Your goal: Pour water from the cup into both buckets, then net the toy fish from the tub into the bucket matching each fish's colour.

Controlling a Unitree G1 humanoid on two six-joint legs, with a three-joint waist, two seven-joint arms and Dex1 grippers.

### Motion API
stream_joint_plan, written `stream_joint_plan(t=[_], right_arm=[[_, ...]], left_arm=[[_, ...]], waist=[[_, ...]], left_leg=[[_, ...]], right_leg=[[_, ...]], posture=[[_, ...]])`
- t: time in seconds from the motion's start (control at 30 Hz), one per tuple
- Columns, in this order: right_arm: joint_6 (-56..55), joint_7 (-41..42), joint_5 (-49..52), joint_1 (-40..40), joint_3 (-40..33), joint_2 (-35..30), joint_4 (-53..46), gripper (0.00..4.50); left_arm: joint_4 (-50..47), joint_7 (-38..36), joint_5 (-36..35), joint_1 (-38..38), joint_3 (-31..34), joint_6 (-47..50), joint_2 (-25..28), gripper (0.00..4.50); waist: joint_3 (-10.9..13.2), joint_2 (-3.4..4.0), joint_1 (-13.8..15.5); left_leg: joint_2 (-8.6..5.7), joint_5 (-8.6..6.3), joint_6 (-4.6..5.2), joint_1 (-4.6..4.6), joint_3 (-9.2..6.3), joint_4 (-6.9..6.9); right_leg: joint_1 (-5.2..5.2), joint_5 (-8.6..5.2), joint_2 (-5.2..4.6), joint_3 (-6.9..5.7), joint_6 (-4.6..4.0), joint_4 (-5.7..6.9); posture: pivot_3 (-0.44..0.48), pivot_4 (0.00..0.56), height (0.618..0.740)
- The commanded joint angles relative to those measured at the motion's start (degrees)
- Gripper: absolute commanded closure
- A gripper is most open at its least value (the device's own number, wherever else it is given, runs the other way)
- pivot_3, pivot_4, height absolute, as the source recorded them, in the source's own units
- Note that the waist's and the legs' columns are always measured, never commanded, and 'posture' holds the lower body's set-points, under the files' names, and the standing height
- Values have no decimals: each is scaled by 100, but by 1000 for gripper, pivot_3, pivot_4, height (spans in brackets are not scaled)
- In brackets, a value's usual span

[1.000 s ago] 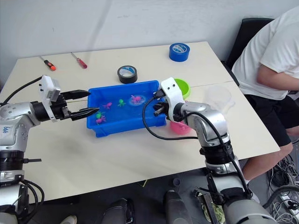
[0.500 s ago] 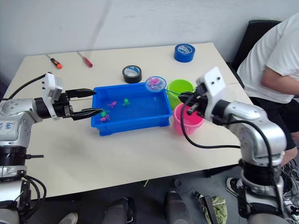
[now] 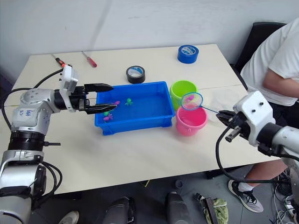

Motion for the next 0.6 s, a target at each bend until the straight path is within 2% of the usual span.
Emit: stream_joint_plan(t=[0.03, 0.37, 0.6], right_arm=[[-1161, -195, -871, 414, 98, -237, -5, 4500], [-3966, -565, -2965, 1315, 447, -676, 709, 4500], [-5074, -922, -3952, 1783, 417, -501, 759, 4500]], left_arm=[[150, -91, 82, -209, -21, -232, -63, 83], [418, -203, 183, -318, -22, -412, -89, 83], [496, -236, 204, -328, -14, -470, -83, 83]], waist=[[0, 0, 19], [0, 0, 19], [0, -1, 19]], left_leg=[[0, 0, 0, 0, -3, 0], [-1, 7, -13, 0, -1, 10], [-1, 15, -27, 1, -1, 13]], right_leg=[[1, 0, 0, -1, 0, 0], [6, 1, 1, 0, 3, 0], [9, 2, 1, 0, 4, 1]], posture=[[0, 150, 731], [0, 150, 731], [0, 150, 731]])
